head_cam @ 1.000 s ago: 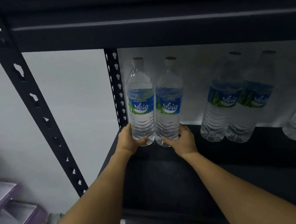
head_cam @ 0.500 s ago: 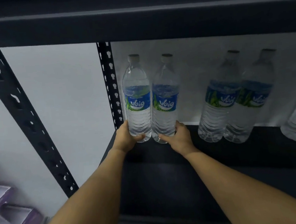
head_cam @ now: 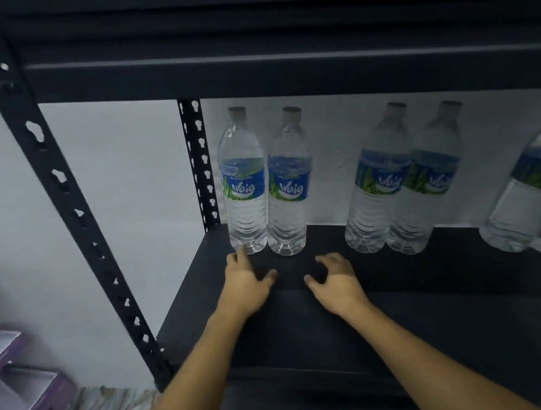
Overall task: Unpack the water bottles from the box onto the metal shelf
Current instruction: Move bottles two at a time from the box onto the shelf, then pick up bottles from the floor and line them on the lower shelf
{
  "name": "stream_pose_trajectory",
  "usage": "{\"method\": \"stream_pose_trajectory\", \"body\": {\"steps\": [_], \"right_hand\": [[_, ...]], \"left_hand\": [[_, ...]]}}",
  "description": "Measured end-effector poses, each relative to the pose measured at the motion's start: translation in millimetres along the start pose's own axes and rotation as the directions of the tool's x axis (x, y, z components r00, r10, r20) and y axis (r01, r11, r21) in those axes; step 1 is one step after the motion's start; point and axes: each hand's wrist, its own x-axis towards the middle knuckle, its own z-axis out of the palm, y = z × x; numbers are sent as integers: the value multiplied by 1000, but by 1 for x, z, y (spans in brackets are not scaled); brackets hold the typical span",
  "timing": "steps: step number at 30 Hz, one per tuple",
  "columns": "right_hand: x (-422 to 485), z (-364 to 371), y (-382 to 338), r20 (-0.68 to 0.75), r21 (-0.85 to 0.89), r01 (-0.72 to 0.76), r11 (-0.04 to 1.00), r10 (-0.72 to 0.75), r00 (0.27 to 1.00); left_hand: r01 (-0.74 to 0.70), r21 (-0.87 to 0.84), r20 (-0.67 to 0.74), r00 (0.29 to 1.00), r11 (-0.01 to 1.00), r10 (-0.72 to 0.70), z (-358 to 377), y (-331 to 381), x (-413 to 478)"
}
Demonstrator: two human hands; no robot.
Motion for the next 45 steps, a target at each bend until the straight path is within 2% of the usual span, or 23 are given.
{"method": "stream_pose_trajectory", "body": {"steps": [6, 12, 17, 20, 23, 26, 31, 35, 38, 41, 45], "right_hand": [[-74, -16, 11, 52, -209, 94, 973, -85, 995], [-135, -26, 19, 88, -277, 177, 944, -159, 983], [-176, -36, 34, 82, -221, 230, 948, -217, 973], [-199, -40, 46, 89, -202, 293, 935, -280, 956], [-218, -44, 58, 115, -150, 340, 928, -325, 939], [-240, -43, 69, 210, -18, 347, 938, -335, 918], [-291, -23, 98, 469, 85, 406, 910, -396, 789], [-336, -9, 113, 587, 171, 406, 898, -424, 689], [-366, 2, 116, 652, 198, 430, 881, -446, 614], [-391, 10, 114, 675, 225, 448, 865, -470, 569], [-422, 19, 112, 704, 243, 462, 853, -483, 521]], "left_hand": [[-159, 324, -8, 985, 933, 171, 15, -16, -84], [-162, 452, -42, 978, 877, 203, 21, -15, -138], [-128, 448, -73, 981, 885, 178, 29, -6, -188], [-88, 337, -95, 987, 937, 127, 38, -5, -220], [24, 234, -116, 993, 972, 3, 49, -7, -261], [186, 200, -141, 977, 962, -159, 66, -18, -313], [438, 0, -252, 870, 899, -424, 99, -33, -417], [584, -87, -301, 757, 807, -580, 120, -46, -492], [641, -161, -362, 669, 750, -649, 126, -51, -541], [669, -206, -414, 602, 714, -683, 129, -55, -579], [688, -262, -424, 548, 677, -721, 133, -65, -610]]}}
